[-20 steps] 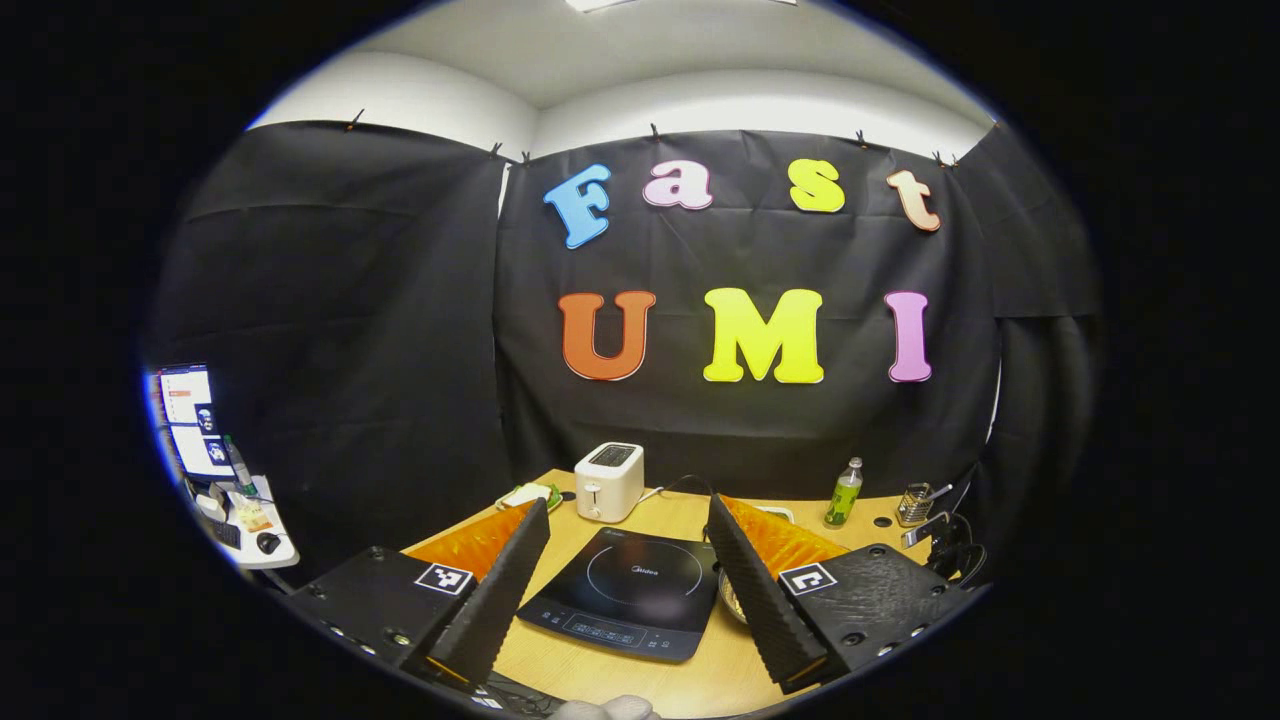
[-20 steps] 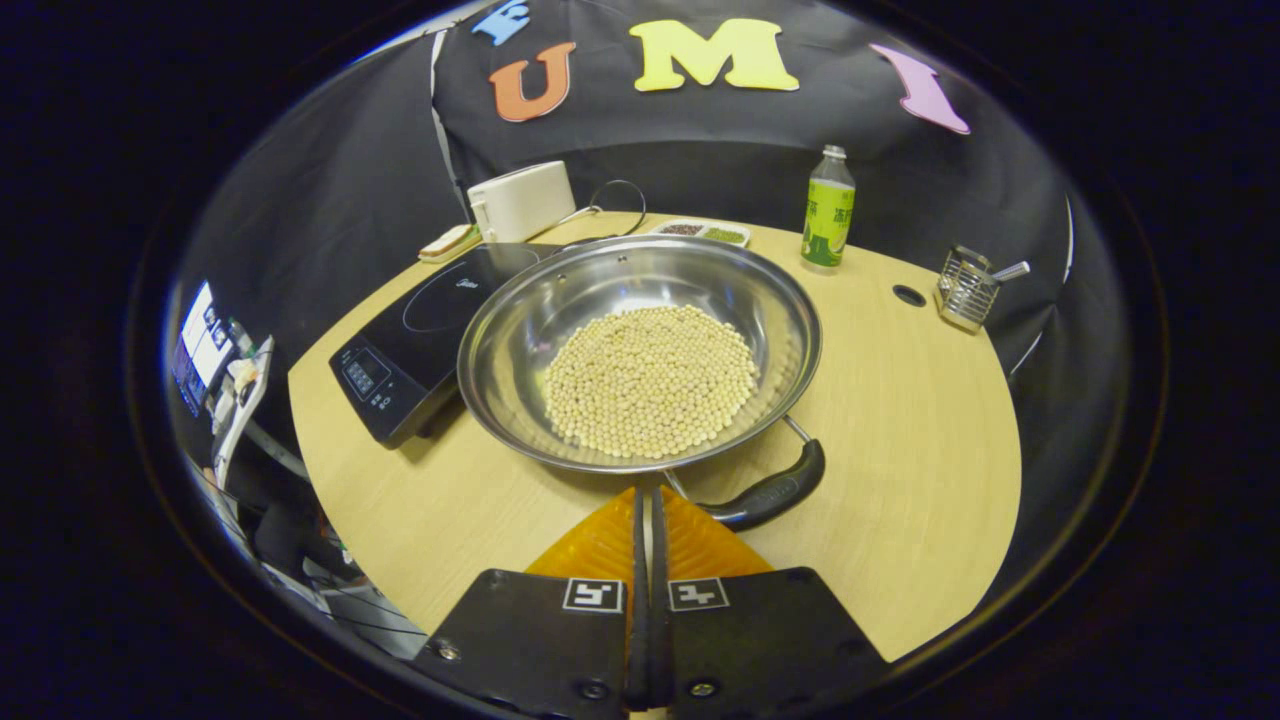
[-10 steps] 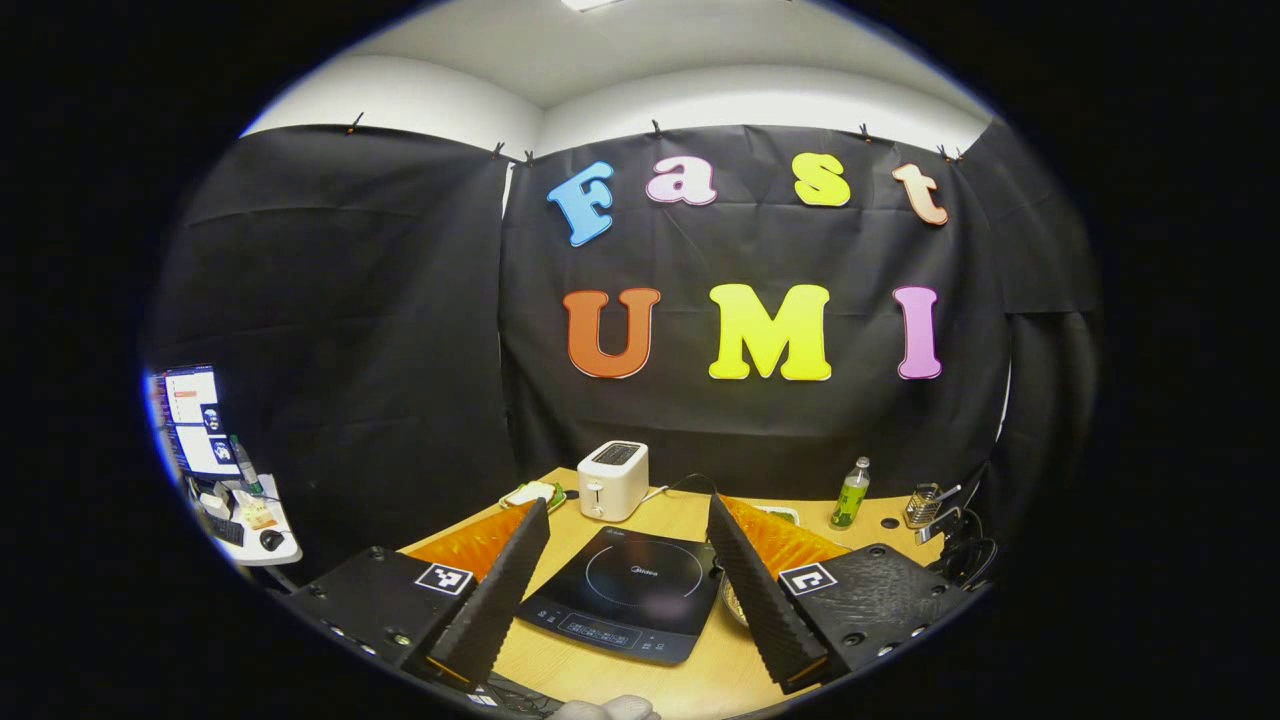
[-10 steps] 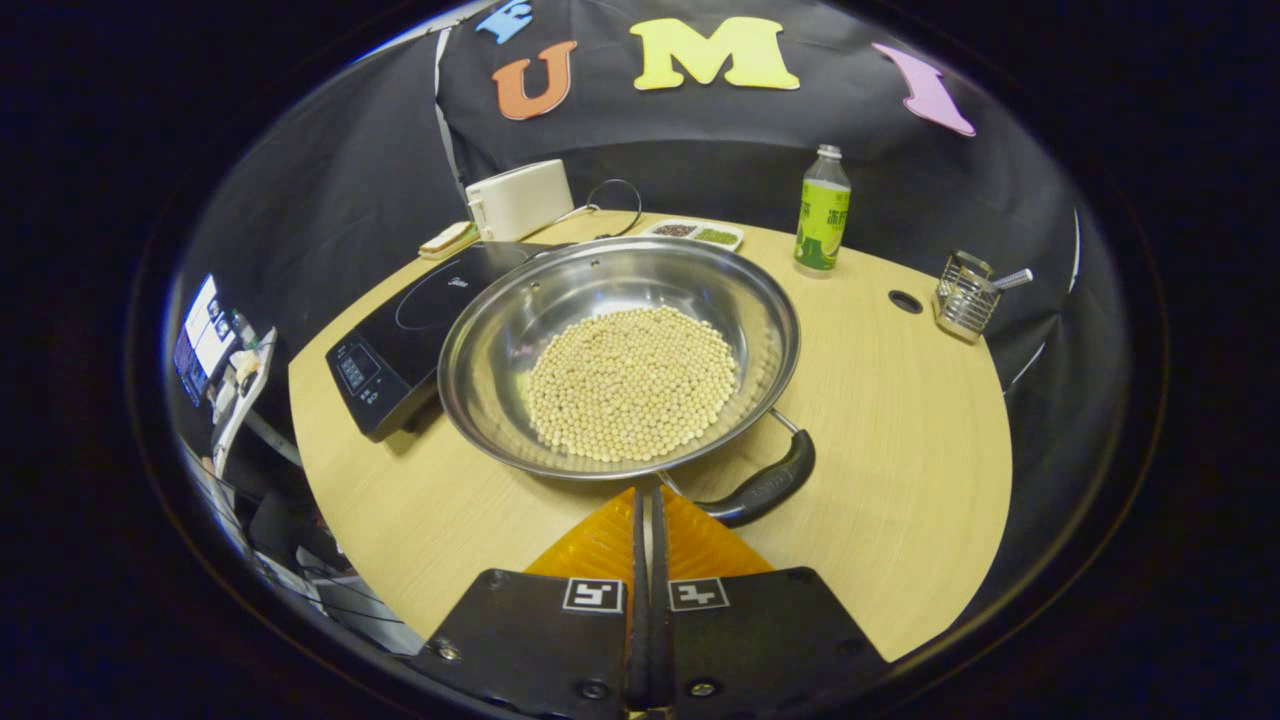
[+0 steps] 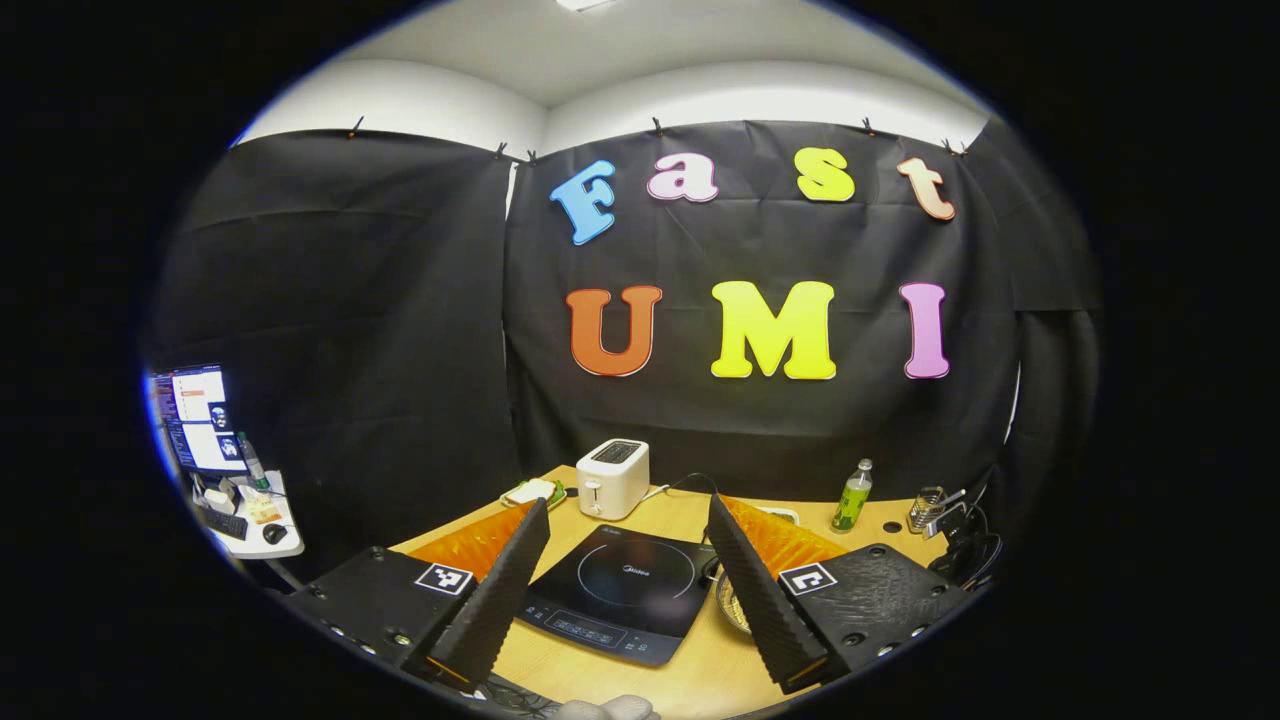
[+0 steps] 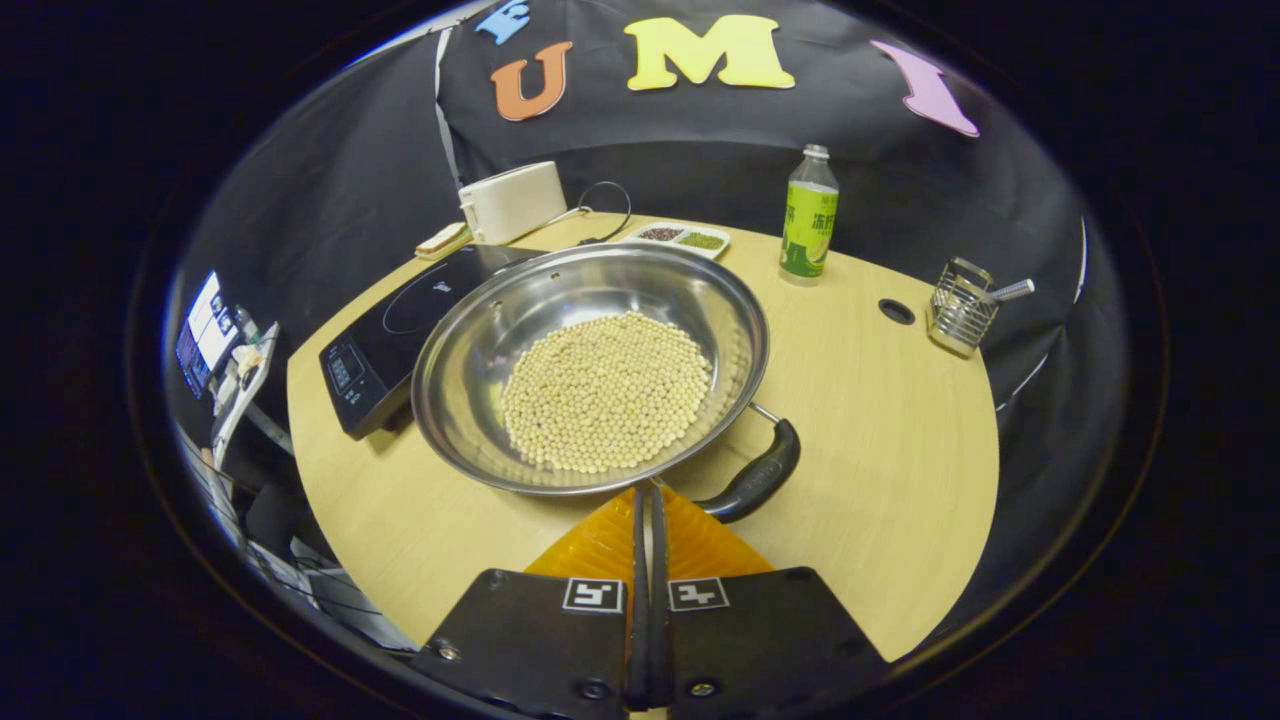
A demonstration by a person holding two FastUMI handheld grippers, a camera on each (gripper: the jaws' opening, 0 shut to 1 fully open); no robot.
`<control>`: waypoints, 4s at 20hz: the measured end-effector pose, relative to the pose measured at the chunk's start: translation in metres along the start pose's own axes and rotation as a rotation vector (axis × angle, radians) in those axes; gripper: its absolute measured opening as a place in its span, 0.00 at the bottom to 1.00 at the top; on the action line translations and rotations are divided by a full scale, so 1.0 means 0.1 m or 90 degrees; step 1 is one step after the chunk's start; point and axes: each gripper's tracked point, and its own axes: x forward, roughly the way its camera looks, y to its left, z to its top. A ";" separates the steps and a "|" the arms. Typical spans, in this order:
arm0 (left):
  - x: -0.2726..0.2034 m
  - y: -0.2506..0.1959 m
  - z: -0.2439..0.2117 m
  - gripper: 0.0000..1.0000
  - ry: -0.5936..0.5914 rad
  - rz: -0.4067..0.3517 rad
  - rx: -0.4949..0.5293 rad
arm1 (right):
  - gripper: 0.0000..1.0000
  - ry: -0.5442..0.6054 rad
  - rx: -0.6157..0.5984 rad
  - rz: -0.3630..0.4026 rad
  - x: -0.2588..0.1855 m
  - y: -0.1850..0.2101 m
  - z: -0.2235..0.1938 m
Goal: First push the handle of the pot to place it horizontally, then grasp the pot with both hands and set it on the induction cooktop.
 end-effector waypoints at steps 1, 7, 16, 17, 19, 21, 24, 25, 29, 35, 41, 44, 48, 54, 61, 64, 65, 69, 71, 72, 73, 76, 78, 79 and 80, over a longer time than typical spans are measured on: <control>0.00 -0.04 0.00 0.95 0.001 0.003 0.000 | 0.04 0.000 0.000 0.001 0.01 -0.05 0.01; -0.02 -0.21 0.00 0.95 0.005 0.022 -0.004 | 0.04 -0.001 -0.010 0.007 0.04 -0.29 0.09; -0.04 -0.45 0.00 0.95 0.007 0.041 0.000 | 0.04 -0.005 -0.016 0.008 0.11 -0.60 0.19; -0.02 -0.46 -0.01 0.95 0.007 0.042 0.000 | 0.04 -0.005 -0.016 0.006 0.12 -0.62 0.20; 0.01 -0.45 -0.03 0.95 0.009 0.041 -0.002 | 0.04 -0.006 -0.015 -0.003 0.12 -0.66 0.22; 0.03 -0.44 -0.03 0.95 0.009 0.034 -0.001 | 0.01 -0.009 -0.016 -0.023 0.07 -0.68 0.25; 0.11 -0.37 -0.07 0.95 0.007 0.012 0.010 | 0.04 -0.020 -0.007 -0.047 -0.05 -0.64 0.29; 0.17 -0.35 -0.07 0.95 0.006 0.001 0.013 | 0.04 -0.025 0.000 -0.059 -0.12 -0.62 0.29; 0.38 -0.27 -0.20 0.95 0.013 -0.068 0.019 | 0.00 -0.062 0.016 -0.122 -0.50 -0.50 0.36; 0.59 -0.17 -0.44 0.95 0.031 -0.172 0.026 | 0.77 -0.125 0.024 -0.227 -1.12 -0.26 0.34; 0.64 -0.14 -0.82 0.95 0.058 -0.239 0.053 | 1.00 -0.174 0.103 -0.230 -1.36 0.14 0.24; 0.73 -0.28 -1.15 0.95 0.102 -0.261 0.048 | 1.00 -0.161 0.123 -0.228 -1.34 0.16 0.15; 0.90 -0.64 -1.59 0.96 0.166 -0.278 0.033 | 1.00 -0.129 0.131 -0.228 -1.19 0.04 0.06; 1.38 -1.10 -2.19 0.95 0.233 -0.274 0.047 | 1.00 -0.086 0.154 -0.214 -0.72 -0.32 0.12; 2.00 -1.32 -2.81 0.95 0.313 -0.239 0.088 | 1.00 -0.054 0.178 -0.197 -0.05 -0.74 0.33; 2.17 -1.42 -3.03 0.95 0.347 -0.232 0.094 | 1.00 -0.040 0.173 -0.190 0.14 -0.85 0.43; 2.22 -1.44 -3.07 0.96 0.352 -0.229 0.096 | 1.00 -0.036 0.172 -0.186 0.20 -0.88 0.46; 2.39 -1.55 -3.13 0.95 0.357 -0.226 0.101 | 1.00 -0.023 0.170 -0.173 0.35 -0.93 0.54; 2.46 -1.59 -3.17 0.95 0.364 -0.223 0.106 | 0.97 -0.012 0.161 -0.168 0.42 -0.93 0.57; 2.48 -1.61 -3.20 0.95 0.371 -0.224 0.103 | 0.95 -0.005 0.157 -0.171 0.46 -0.95 0.57; 2.48 -1.63 -3.23 0.95 0.377 -0.219 0.098 | 0.91 -0.004 0.156 -0.172 0.48 -0.96 0.59; 2.55 -1.59 -3.26 0.84 0.383 -0.199 0.100 | 0.70 -0.003 0.162 -0.185 0.49 -0.97 0.58; 2.56 -1.56 -3.27 0.77 0.384 -0.191 0.107 | 0.69 0.009 0.165 -0.185 0.49 -0.97 0.58; 2.59 -1.56 -3.31 0.76 0.389 -0.191 0.106 | 0.67 0.015 0.169 -0.189 0.50 -0.97 0.57; 2.60 -1.56 -3.30 0.68 0.389 -0.191 0.107 | 0.67 0.026 0.176 -0.195 0.49 -0.97 0.56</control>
